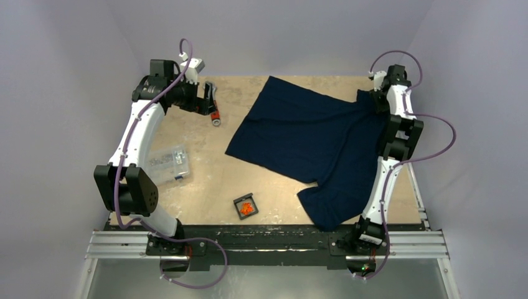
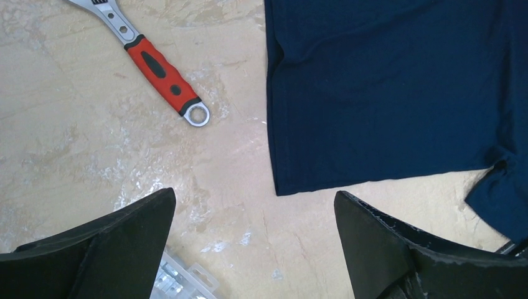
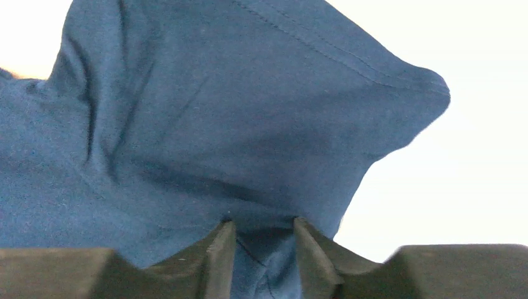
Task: Remove the brooch from the garment
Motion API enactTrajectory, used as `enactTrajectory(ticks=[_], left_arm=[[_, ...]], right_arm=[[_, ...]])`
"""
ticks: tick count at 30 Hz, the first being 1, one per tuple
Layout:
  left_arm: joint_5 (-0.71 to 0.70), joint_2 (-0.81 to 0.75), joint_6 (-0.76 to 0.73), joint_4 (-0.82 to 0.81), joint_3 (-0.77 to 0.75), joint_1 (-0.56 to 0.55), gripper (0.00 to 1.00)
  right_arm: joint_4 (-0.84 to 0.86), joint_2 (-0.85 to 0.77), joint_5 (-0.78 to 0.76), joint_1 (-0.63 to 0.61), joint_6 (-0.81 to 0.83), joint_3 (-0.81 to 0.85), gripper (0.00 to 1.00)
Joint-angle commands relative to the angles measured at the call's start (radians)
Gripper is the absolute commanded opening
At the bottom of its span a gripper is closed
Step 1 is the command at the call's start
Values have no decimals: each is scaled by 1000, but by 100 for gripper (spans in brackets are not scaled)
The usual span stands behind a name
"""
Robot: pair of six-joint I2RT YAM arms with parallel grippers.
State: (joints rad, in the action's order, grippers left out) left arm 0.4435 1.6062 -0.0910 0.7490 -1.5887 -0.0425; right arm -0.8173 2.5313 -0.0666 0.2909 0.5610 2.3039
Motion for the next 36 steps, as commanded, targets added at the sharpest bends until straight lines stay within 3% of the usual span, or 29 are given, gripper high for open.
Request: enactTrajectory(ticks=[1, 4, 9, 14, 15, 18, 22, 27, 36], left_arm=[[29, -17, -28, -25, 4, 10, 100], [34, -6, -31, -29, 0, 9, 100], [52, 0, -3, -47, 2, 10, 100], [55, -7, 3, -57, 6, 10, 100], [56, -10, 5, -58, 7, 9, 100], [59, -15, 15, -69, 17, 10, 100], [67, -13, 34, -70, 22, 10, 100], [64, -14, 34, -66, 14, 9, 100], [59, -5, 40, -40, -14, 10, 100]], right_arm=[[71, -26, 17, -11, -5, 77, 48], [87, -145, 110, -12, -44, 0, 59], [35, -312, 175, 19, -110, -138, 59], [-137, -365, 274, 82, -213, -244, 61], [-146, -378, 286, 95, -225, -271, 59], [-99, -421, 248, 119, -236, -361, 38], [-36, -407, 164, 123, -223, -404, 29], [17, -347, 111, 128, -217, -383, 28], [-25, -268, 152, 128, -188, -356, 29]])
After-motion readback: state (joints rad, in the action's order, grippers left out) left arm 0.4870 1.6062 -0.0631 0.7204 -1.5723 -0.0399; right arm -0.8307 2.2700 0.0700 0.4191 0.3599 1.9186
